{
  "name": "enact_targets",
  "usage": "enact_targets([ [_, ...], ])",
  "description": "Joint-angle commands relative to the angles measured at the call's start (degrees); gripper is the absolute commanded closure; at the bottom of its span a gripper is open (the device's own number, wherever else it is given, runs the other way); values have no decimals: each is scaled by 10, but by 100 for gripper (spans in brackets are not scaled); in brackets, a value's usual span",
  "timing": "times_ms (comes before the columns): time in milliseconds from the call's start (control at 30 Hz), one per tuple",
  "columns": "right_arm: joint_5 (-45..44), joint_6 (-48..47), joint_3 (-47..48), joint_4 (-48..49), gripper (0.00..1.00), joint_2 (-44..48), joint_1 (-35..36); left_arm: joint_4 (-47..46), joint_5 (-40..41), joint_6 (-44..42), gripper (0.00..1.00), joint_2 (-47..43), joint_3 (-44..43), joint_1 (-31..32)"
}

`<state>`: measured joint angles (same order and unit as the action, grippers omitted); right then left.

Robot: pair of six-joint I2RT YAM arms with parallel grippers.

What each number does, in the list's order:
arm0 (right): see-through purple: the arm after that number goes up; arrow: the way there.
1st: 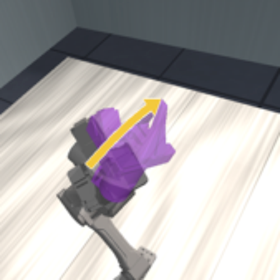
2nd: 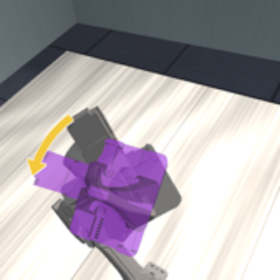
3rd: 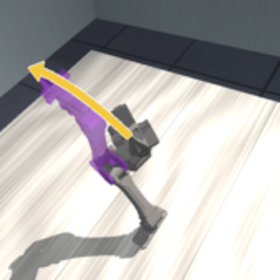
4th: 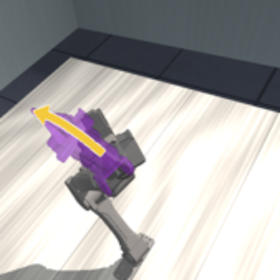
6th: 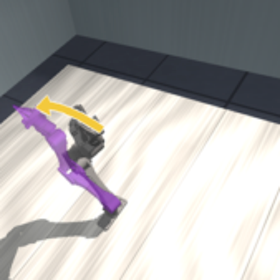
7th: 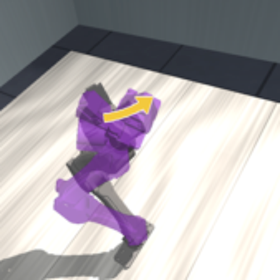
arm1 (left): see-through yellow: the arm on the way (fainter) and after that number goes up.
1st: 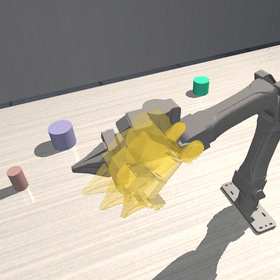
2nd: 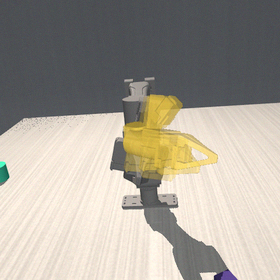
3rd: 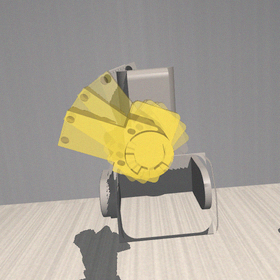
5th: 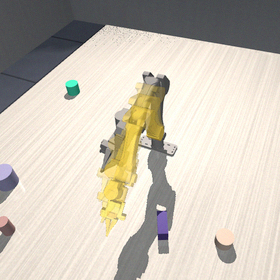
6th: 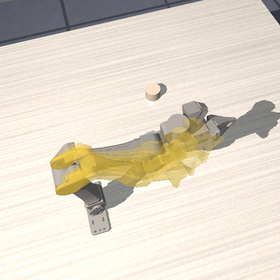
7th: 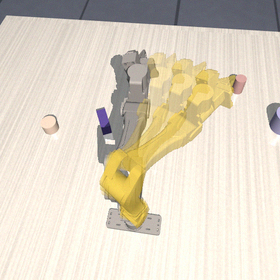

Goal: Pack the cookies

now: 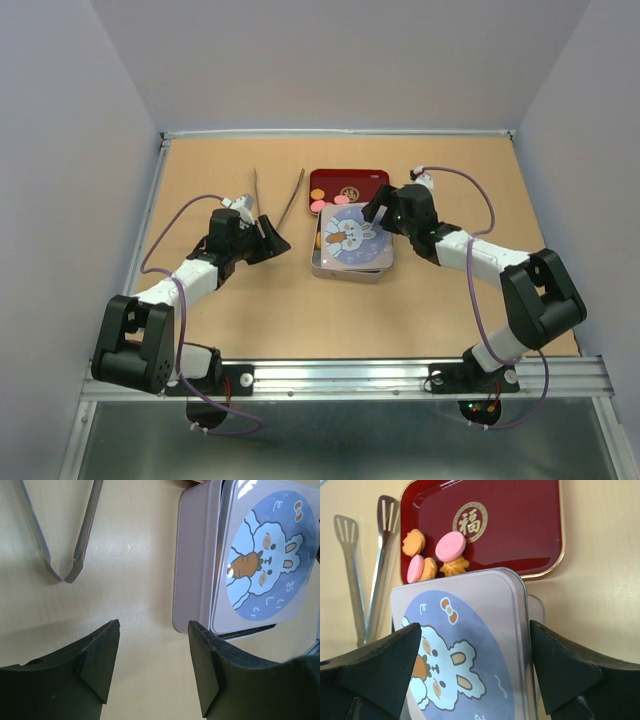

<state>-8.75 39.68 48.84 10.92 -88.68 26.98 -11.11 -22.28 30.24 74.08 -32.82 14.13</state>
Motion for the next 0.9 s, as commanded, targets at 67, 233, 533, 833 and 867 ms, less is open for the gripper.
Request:
enact_targets([
  [67, -67, -40, 48, -36, 7, 22, -3, -14, -2, -11, 32, -1, -21, 1],
  [233, -84, -42, 49, -49, 8, 23, -3, -15, -2, -11, 33, 1, -22, 0],
  [533, -60, -28, 25, -49, 18, 37, -3, -15, -1, -11, 33, 3, -21, 2],
  [833, -45, -9, -4, -49, 39, 18, -2, -18, -1, -8, 33, 11, -30, 5],
  [867, -54, -7, -12, -49, 39, 17, -3, -19, -1, -9, 32, 12, -33, 5],
])
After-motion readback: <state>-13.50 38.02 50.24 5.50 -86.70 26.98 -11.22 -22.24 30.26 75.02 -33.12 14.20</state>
